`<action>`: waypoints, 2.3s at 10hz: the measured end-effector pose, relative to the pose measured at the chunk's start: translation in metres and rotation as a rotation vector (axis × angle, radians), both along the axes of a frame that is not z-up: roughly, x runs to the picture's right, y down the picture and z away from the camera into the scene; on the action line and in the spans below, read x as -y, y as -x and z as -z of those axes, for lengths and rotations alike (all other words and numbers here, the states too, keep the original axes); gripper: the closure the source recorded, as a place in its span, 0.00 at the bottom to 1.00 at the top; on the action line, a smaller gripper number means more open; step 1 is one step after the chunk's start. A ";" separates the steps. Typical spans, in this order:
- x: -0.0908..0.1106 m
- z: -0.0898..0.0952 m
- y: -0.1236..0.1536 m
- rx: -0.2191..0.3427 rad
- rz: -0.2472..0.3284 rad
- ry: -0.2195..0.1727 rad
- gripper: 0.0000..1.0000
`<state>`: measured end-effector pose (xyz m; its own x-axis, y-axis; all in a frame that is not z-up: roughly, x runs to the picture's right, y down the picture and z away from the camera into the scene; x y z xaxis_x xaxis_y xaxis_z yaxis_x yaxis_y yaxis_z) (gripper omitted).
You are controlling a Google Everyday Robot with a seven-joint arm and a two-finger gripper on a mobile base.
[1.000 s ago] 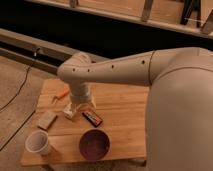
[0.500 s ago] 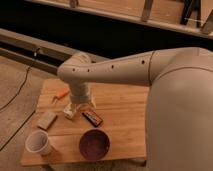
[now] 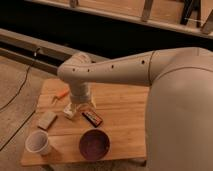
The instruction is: Pick up the ceramic cup
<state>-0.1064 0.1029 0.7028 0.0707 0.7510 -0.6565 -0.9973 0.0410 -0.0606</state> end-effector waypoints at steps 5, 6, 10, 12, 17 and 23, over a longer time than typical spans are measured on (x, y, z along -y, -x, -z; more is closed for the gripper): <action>0.000 0.000 0.000 0.000 0.000 0.000 0.35; 0.000 0.000 0.000 0.000 0.000 0.000 0.35; 0.000 0.000 0.000 0.000 0.000 0.000 0.35; 0.002 0.001 0.003 0.006 0.030 -0.009 0.35; -0.013 0.028 0.081 0.174 0.266 -0.013 0.35; -0.054 0.058 0.134 0.346 0.466 0.049 0.35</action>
<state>-0.2409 0.1569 0.6451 0.6028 0.5586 -0.5698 -0.7968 0.4595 -0.3925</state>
